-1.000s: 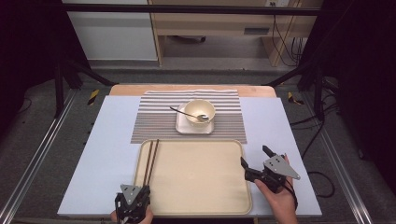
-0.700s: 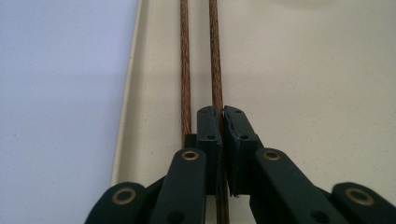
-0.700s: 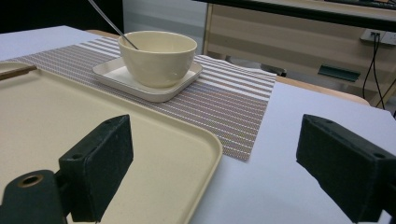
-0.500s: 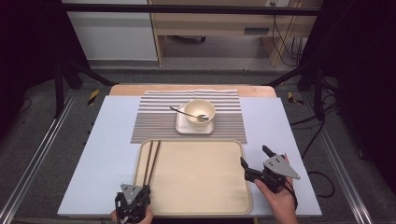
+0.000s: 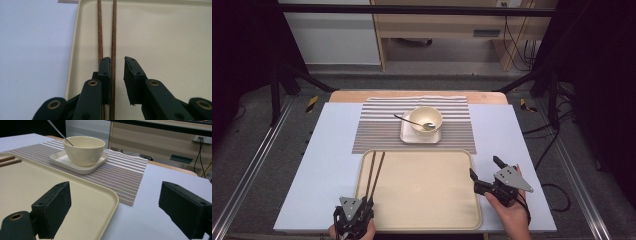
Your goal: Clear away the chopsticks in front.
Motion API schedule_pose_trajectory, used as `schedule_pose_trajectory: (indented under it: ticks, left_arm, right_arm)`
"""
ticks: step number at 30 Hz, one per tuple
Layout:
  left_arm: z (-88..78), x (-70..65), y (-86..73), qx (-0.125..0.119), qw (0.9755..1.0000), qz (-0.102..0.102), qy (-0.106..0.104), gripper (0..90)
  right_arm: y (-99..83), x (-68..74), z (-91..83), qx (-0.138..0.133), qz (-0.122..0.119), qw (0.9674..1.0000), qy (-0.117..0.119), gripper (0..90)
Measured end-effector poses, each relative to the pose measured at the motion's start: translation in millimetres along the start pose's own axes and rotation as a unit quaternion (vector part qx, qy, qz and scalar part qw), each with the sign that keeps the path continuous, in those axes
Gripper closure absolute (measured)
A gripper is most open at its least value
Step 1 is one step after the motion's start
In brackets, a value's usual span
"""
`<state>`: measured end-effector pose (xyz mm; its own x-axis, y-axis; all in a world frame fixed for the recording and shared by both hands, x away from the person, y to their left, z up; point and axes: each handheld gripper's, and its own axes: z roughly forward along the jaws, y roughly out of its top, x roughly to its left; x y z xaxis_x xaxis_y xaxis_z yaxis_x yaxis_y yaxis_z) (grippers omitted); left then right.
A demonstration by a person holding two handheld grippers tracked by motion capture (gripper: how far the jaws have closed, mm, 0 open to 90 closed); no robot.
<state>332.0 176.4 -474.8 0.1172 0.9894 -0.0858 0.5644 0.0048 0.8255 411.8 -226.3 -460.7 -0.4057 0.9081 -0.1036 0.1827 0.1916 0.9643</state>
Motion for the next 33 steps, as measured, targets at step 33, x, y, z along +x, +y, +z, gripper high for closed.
schedule_pose_trajectory:
  ticks: [33]
  left_arm:
    - [28.4,-23.1,66.6,-0.017,0.9917,0.103,-0.075,49.5]
  right_arm:
    - [-4.6,-4.8,5.0,0.03,-0.002,0.9995,-0.01,10.2]
